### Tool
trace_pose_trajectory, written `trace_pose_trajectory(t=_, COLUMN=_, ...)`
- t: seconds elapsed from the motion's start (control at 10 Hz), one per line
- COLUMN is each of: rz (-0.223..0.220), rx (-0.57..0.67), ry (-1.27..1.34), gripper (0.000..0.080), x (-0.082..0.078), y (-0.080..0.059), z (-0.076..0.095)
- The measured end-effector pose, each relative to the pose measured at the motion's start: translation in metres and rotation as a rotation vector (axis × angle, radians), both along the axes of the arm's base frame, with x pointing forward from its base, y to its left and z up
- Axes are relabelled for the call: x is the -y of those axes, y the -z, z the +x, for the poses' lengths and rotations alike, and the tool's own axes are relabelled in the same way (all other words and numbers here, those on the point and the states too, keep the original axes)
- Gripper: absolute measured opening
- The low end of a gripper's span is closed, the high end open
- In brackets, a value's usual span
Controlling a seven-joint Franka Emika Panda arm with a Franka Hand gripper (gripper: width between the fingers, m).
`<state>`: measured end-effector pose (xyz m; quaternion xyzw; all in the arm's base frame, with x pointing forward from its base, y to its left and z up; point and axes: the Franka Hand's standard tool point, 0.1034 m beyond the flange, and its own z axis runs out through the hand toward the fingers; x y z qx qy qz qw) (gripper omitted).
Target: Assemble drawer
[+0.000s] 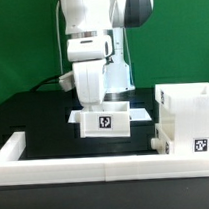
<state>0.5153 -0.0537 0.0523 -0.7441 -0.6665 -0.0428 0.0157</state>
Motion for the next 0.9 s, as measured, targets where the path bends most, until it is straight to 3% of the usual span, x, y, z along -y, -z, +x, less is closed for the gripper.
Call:
trace_pose_trajectory(t=0.2, rz=-0.004, rx=0.009, ry=-0.028, gripper=0.0042, x=-0.004, y=-0.007, z=0.019)
trace_pose_trajectory(t=0.7, rz=-0.004, rx=-0.003, ry=-0.063, gripper=0.0042, x=-0.007, y=-0.003, z=0.019)
trace_pose_trajectory(t=0.9, rz=0.000, rx=-0.021, ry=-0.083, gripper=0.0042, x=-0.013, y=-0.007, z=0.027)
